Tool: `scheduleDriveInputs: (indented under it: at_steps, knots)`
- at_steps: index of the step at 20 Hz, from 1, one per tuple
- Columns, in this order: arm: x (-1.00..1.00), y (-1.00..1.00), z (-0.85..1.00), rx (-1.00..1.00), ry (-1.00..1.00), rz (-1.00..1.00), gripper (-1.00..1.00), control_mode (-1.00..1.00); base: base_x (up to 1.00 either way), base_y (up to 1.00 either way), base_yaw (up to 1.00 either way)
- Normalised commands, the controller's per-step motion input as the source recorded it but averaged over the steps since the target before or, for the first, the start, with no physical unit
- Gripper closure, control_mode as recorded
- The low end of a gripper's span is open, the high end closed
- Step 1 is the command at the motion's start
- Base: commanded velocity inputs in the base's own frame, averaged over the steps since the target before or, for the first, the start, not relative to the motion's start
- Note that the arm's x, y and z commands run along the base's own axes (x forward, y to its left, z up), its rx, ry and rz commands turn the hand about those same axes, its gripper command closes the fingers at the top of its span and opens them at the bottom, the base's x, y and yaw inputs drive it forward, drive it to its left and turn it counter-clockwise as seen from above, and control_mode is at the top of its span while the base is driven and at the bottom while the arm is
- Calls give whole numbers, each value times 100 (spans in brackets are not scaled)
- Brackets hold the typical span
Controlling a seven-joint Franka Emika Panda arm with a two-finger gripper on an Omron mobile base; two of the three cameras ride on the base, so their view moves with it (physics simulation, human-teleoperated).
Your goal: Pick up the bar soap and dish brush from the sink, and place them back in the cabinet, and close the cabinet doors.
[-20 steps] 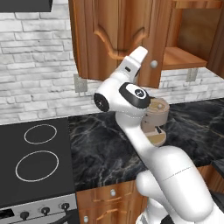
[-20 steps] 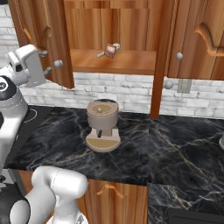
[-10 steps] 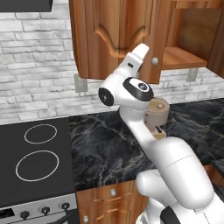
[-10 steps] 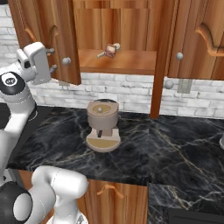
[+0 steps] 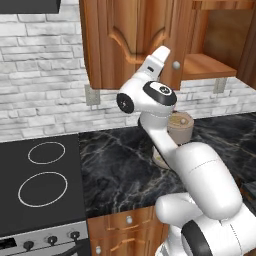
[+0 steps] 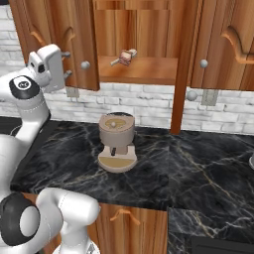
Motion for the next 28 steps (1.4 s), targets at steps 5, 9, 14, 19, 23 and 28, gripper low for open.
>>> scheduleDriveInputs:
  at_steps: [5, 9, 14, 19, 23, 28]
  knots:
    - [36, -24, 0, 0, 0, 3, -100, -100, 0, 0, 0]
    - [33, -21, 0, 0, 0, 2, -100, -100, 0, 0, 0]
    - [24, -17, 0, 0, 0, 3, -100, -100, 0, 0, 0]
    - [16, -15, 0, 0, 0, 3, -100, -100, 0, 0, 0]
    - [13, -12, 0, 0, 0, 4, -100, -100, 0, 0, 0]
    - [13, -9, -1, 0, 0, 3, -100, -100, 0, 0, 0]
